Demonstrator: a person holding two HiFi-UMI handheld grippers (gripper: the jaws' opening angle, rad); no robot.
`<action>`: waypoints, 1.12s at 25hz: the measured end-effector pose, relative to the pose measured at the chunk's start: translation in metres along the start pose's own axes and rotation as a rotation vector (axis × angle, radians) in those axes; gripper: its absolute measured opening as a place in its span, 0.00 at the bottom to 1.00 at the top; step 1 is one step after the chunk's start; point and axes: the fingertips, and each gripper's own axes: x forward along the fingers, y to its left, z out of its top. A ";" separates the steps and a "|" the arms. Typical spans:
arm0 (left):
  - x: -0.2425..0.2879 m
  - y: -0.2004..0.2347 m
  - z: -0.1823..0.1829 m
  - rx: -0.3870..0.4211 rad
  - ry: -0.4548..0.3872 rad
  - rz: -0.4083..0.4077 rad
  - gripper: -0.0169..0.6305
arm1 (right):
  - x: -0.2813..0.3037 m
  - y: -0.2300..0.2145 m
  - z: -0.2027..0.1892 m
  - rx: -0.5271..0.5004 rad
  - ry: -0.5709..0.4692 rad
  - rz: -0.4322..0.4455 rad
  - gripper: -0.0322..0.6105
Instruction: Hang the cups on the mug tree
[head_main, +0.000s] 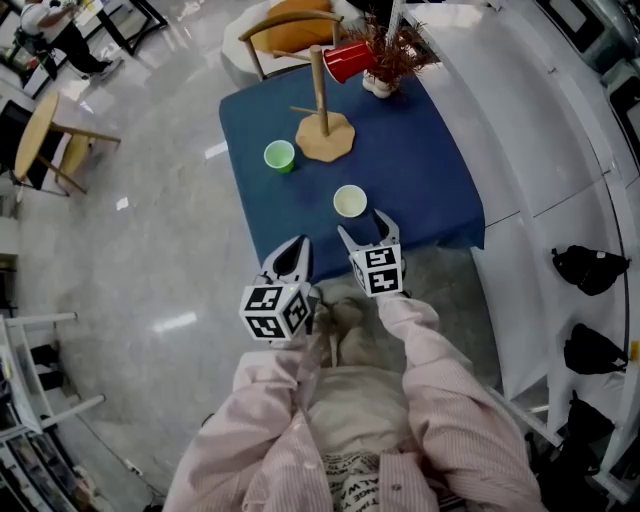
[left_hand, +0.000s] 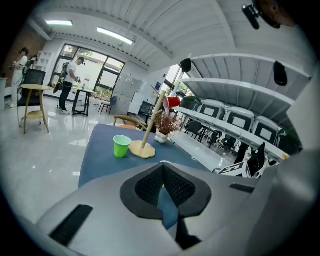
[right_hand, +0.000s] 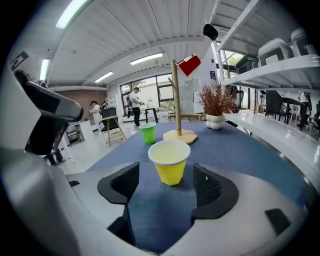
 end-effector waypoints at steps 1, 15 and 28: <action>0.001 0.003 -0.001 -0.001 0.004 0.004 0.02 | 0.005 0.000 -0.002 -0.007 0.007 -0.003 0.51; 0.027 0.029 -0.006 0.000 0.076 -0.023 0.02 | 0.041 -0.006 -0.013 -0.070 0.060 -0.057 0.51; 0.043 0.036 -0.005 0.011 0.128 -0.062 0.02 | 0.061 -0.008 -0.002 -0.065 0.038 -0.081 0.51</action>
